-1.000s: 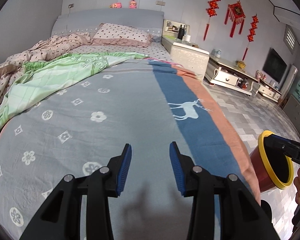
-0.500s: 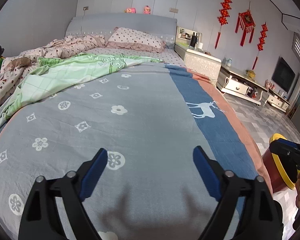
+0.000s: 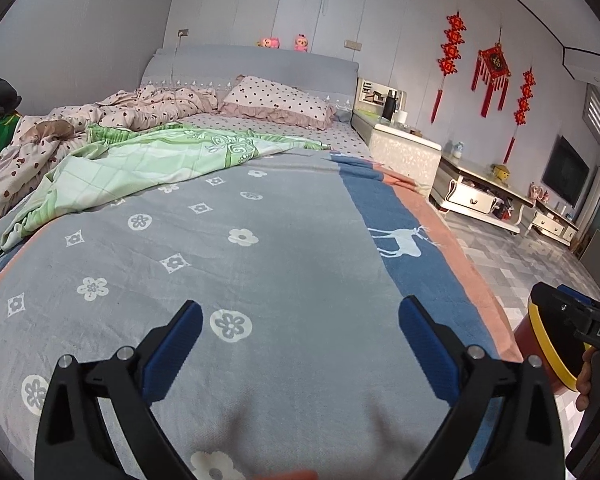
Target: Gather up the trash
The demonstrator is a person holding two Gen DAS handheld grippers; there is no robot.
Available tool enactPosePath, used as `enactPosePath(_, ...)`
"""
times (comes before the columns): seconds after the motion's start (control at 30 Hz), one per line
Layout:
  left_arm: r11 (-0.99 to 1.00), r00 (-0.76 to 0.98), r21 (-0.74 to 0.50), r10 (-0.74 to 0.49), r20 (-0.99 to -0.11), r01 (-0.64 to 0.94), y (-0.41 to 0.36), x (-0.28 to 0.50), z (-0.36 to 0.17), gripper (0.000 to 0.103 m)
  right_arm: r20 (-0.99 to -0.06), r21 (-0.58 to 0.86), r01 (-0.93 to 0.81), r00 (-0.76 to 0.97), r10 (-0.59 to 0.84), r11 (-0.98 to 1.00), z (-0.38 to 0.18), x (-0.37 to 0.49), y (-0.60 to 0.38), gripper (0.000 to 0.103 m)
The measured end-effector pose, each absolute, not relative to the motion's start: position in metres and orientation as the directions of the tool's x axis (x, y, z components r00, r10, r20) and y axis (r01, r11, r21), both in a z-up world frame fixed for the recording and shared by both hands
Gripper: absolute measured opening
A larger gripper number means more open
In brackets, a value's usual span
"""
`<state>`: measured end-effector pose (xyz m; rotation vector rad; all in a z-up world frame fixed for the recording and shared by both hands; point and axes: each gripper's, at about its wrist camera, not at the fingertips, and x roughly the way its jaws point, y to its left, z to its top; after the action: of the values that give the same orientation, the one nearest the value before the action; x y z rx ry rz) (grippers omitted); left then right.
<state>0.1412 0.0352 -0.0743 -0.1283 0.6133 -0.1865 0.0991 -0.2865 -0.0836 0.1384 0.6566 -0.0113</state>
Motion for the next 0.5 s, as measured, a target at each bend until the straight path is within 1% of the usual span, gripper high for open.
enactPosePath(0.27, 0.974, 0.839, -0.171, -0.217, -0.499, 0.15, 0.031, 0.118, -0.049, 0.095, -0.533, 0.068, 0.087, 0.846, -0.037, 0.994, -0.062, 0.075, -0.28, 0.095)
enactPosePath(0.5, 0.97, 0.862, -0.162, -0.236, -0.449, 0.182, 0.021, 0.096, -0.031, 0.095, -0.483, 0.079, 0.108, 0.874, -0.057, 0.991, -0.049, 0.056, -0.283, 0.095)
